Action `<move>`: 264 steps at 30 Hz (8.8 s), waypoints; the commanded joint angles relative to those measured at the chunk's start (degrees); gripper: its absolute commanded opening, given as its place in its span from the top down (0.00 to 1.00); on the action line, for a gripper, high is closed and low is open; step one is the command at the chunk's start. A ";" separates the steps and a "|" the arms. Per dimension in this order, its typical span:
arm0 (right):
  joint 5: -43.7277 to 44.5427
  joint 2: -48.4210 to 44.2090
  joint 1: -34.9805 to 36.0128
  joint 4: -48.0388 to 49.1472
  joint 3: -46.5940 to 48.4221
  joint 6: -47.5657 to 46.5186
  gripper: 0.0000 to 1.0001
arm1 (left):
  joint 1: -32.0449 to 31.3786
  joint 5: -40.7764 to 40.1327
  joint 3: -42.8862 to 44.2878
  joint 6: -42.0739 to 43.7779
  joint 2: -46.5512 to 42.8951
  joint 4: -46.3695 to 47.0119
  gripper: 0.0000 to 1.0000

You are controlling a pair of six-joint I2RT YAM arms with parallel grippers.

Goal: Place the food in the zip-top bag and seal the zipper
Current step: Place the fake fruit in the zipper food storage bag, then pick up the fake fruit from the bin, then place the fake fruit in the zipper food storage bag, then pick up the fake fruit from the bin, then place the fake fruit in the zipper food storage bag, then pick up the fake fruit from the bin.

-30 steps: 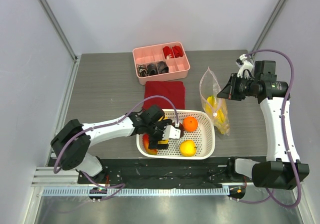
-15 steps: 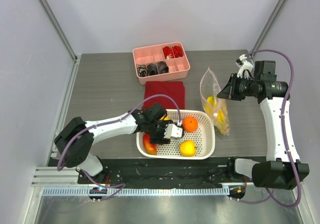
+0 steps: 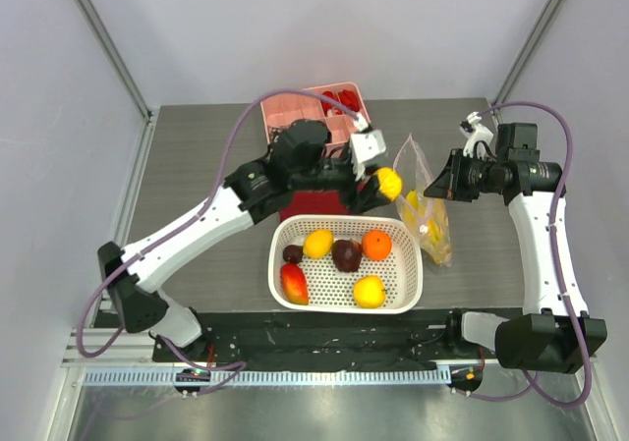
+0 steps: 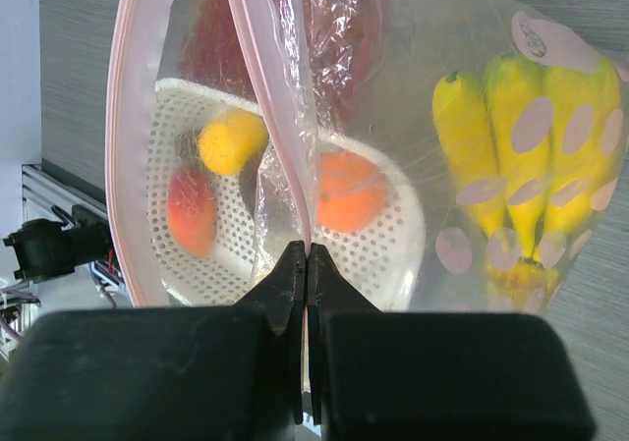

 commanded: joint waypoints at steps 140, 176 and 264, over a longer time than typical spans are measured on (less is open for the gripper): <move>-3.61 -1.95 -0.07 -5.16 12.58 -4.72 0.99 | -4.95 1.65 12.82 -7.89 12.86 0.33 0.65; -0.09 -2.22 -0.86 -2.70 9.07 1.25 0.99 | -4.77 -4.42 -17.82 -12.89 -6.98 6.57 0.00; 0.87 0.42 -2.17 -2.79 8.80 -0.06 0.99 | -8.47 -12.51 -41.75 20.24 -8.41 40.30 0.00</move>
